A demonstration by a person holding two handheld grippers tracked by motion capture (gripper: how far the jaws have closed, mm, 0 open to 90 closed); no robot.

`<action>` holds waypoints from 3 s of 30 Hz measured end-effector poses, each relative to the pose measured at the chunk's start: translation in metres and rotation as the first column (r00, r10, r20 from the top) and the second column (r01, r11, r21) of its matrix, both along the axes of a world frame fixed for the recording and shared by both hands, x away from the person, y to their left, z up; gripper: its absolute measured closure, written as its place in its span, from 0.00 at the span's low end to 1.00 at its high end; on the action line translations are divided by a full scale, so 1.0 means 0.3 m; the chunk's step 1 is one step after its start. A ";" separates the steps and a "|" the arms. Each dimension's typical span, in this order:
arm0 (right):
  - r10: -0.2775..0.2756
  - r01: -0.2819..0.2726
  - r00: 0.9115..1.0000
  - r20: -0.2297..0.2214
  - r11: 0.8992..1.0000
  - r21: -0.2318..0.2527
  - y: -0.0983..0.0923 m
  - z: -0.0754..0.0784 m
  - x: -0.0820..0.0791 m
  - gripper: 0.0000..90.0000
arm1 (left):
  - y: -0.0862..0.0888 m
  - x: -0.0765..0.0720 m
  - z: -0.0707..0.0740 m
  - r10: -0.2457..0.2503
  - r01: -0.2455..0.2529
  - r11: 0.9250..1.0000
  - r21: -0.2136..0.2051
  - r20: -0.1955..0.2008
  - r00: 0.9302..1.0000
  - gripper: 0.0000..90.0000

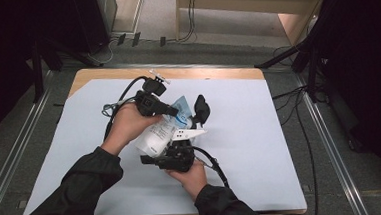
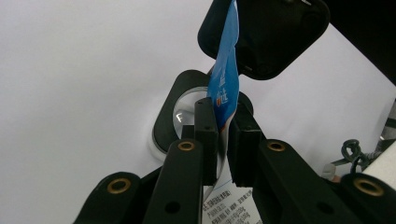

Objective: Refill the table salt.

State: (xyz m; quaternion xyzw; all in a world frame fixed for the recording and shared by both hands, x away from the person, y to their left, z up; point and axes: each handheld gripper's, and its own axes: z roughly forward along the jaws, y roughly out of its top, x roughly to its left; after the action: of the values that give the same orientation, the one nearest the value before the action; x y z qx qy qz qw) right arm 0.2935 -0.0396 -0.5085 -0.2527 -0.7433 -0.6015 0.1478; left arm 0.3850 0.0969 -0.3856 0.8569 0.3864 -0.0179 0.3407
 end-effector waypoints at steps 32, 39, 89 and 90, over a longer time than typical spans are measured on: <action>-0.038 0.039 0.999 0.008 0.999 -0.023 -0.004 0.000 0.004 0.74 | -0.013 0.031 0.007 0.011 -0.012 0.998 0.055 0.018 1.000 1.00; -0.066 0.066 0.998 -0.002 0.996 -0.052 0.006 -0.001 0.005 0.74 | -0.005 0.038 -0.004 0.021 -0.021 0.999 0.037 0.014 1.000 1.00; -0.076 0.074 0.995 -0.069 0.996 -0.040 0.014 0.023 0.032 0.74 | -0.038 0.060 0.009 0.050 -0.051 0.993 0.103 0.007 0.999 1.00; -0.077 0.075 0.995 -0.068 0.996 -0.041 0.014 0.023 0.032 0.74 | -0.038 0.060 0.008 0.050 -0.051 0.993 0.103 0.007 0.999 1.00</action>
State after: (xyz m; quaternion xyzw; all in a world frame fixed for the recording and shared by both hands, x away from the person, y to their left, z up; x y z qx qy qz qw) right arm 0.3031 -0.0355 -0.5015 -0.3044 -0.7390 -0.5832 0.1456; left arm 0.4031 0.0854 -0.3831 0.8634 0.4077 0.0125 0.2970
